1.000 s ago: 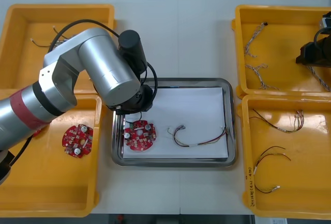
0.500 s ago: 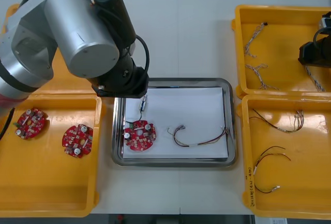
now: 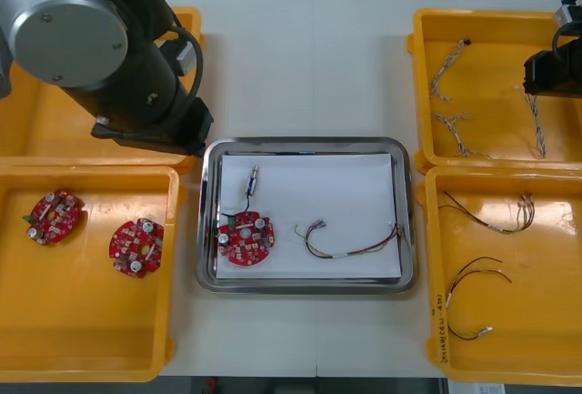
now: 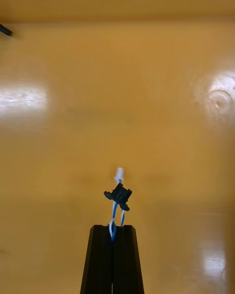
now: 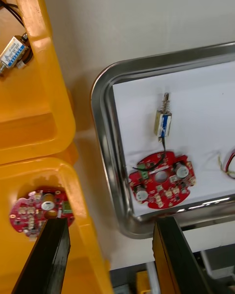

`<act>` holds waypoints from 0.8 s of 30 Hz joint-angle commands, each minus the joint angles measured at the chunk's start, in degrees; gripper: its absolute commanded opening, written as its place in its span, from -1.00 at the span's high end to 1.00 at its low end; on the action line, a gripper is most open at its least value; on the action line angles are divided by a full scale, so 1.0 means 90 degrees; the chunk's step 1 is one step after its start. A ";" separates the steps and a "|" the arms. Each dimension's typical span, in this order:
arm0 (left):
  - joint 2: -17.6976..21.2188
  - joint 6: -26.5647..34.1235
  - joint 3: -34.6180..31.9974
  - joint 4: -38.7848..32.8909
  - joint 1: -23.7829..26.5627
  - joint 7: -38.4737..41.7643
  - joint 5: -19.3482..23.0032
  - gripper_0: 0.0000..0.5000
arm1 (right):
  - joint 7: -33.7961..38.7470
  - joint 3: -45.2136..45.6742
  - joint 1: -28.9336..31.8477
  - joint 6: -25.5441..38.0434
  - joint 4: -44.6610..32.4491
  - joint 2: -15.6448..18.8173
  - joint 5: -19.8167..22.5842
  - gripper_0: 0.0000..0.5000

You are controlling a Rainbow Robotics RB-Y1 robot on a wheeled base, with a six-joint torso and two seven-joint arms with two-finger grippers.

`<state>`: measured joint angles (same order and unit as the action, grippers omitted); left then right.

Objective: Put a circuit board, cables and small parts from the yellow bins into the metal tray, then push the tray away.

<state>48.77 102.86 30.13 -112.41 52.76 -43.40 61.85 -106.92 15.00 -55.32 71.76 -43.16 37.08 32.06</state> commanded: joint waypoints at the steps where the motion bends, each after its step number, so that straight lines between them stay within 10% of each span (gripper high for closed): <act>1: 0.0548 0.0105 -0.0408 0.0039 0.0320 -0.1076 0.0315 -1.00 | 0.0005 -0.0329 -0.0054 0.0102 -0.0361 -0.0038 0.0237 1.00; 24: 0.1270 -0.0374 -0.1219 0.1094 -0.0188 -0.4826 0.0628 -1.00 | 0.0045 -0.0603 -0.0347 -0.0142 -0.0351 -0.0517 -0.0017 1.00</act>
<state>57.61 100.98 23.18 -103.28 52.27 -86.21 66.89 -106.90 10.19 -55.50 71.15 -44.77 33.03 32.66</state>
